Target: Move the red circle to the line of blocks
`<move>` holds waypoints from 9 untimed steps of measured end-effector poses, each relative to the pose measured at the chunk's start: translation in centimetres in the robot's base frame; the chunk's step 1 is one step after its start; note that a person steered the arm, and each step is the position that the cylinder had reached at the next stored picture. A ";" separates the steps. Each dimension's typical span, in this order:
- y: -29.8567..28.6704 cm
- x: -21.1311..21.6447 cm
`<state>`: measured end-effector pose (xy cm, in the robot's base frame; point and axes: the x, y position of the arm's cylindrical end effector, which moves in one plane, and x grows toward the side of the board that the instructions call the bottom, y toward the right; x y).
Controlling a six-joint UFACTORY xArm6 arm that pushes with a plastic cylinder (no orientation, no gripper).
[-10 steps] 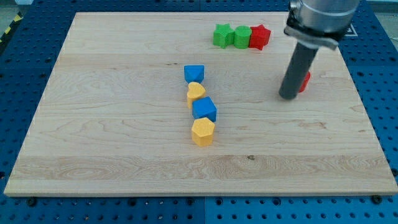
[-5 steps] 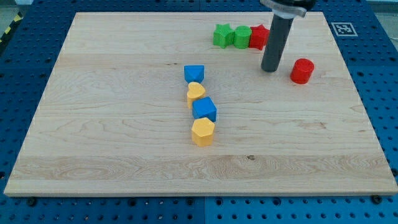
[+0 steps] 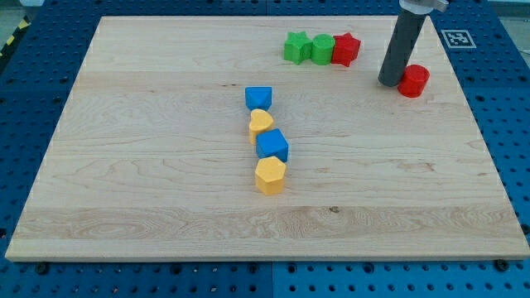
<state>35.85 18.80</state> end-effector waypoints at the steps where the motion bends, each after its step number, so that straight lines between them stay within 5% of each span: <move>1: 0.4 3.3; 3: 3.4 -2.5; 5: 4.8 -0.5; 8: 7.4 -5.0; 9: 12.8 -4.4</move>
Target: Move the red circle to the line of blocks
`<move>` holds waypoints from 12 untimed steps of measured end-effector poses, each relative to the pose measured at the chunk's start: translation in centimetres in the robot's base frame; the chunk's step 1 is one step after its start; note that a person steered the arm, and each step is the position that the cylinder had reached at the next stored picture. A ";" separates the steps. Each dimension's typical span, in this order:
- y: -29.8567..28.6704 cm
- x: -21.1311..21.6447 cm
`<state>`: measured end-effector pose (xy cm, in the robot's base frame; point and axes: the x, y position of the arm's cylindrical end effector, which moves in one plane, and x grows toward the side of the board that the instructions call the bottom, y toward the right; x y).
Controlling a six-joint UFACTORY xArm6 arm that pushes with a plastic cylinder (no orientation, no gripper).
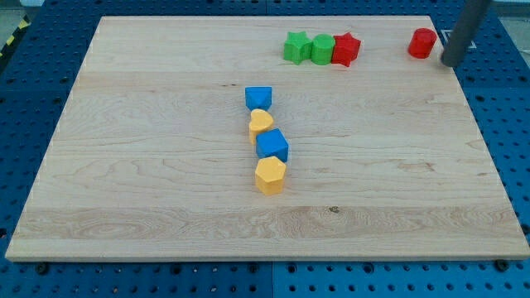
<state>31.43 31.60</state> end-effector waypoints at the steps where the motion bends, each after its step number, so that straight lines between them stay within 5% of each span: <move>1: 2.8 -0.7; 2: 1.0 -4.2; 5: -8.2 -4.5; 12: -8.9 -3.7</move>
